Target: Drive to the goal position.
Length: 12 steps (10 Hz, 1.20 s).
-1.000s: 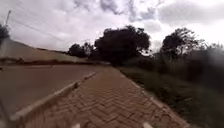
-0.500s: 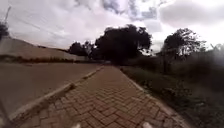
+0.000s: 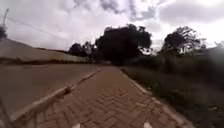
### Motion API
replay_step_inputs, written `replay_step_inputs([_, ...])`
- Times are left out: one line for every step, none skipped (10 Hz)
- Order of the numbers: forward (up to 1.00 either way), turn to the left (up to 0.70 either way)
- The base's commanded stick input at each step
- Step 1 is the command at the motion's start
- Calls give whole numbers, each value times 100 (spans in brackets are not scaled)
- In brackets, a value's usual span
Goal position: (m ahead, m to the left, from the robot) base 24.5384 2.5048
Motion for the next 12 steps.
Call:
replay_step_inputs([50, 0])
replay_step_inputs([50, 0])
replay_step_inputs([50, 0])
replay_step_inputs([50, 0])
replay_step_inputs([50, 0])
replay_step_inputs([50, 0])
replay_step_inputs([50, 0])
replay_step_inputs([50, 0])
replay_step_inputs([50, 0])
replay_step_inputs([50, 0])
replay_step_inputs([50, 0])
replay_step_inputs([50, 0])
